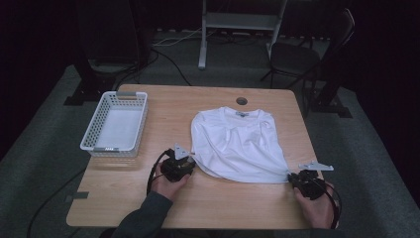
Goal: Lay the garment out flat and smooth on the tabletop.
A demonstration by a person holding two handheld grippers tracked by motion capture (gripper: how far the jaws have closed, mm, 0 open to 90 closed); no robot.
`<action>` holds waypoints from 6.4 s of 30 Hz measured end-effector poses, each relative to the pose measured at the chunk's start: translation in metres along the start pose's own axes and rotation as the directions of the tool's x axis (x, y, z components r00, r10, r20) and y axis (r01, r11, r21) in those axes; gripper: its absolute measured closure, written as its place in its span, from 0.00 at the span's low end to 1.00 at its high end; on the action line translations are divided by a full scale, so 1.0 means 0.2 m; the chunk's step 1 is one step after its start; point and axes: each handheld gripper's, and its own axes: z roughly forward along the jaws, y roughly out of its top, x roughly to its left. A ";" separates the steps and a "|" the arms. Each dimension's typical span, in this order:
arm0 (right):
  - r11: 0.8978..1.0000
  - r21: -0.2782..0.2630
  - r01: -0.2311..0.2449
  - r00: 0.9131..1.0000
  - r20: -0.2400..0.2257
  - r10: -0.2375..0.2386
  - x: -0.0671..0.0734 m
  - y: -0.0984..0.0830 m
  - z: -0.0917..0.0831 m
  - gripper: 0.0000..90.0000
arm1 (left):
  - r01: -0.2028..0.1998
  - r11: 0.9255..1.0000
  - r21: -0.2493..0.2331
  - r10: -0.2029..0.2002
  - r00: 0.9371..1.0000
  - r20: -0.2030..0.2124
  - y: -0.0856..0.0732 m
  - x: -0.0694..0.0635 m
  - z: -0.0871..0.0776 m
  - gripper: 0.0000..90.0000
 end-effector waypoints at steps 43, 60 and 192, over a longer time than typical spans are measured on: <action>1.000 0.013 -0.005 1.000 -0.009 0.005 -0.01 -0.02 -0.04 0.91 | 0.010 1.000 0.022 -0.011 1.000 0.026 -0.11 0.01 -0.17 0.98; 0.999 -0.036 -0.032 0.995 -0.099 0.028 -0.03 -0.07 -0.14 0.92 | 0.002 1.000 -0.010 -0.001 1.000 0.018 -0.15 0.01 -0.29 0.98; 0.995 -0.072 0.065 0.992 -0.103 -0.073 -0.08 0.10 -0.06 0.96 | 0.032 0.999 -0.014 -0.031 0.998 0.062 -0.06 0.15 -0.24 0.99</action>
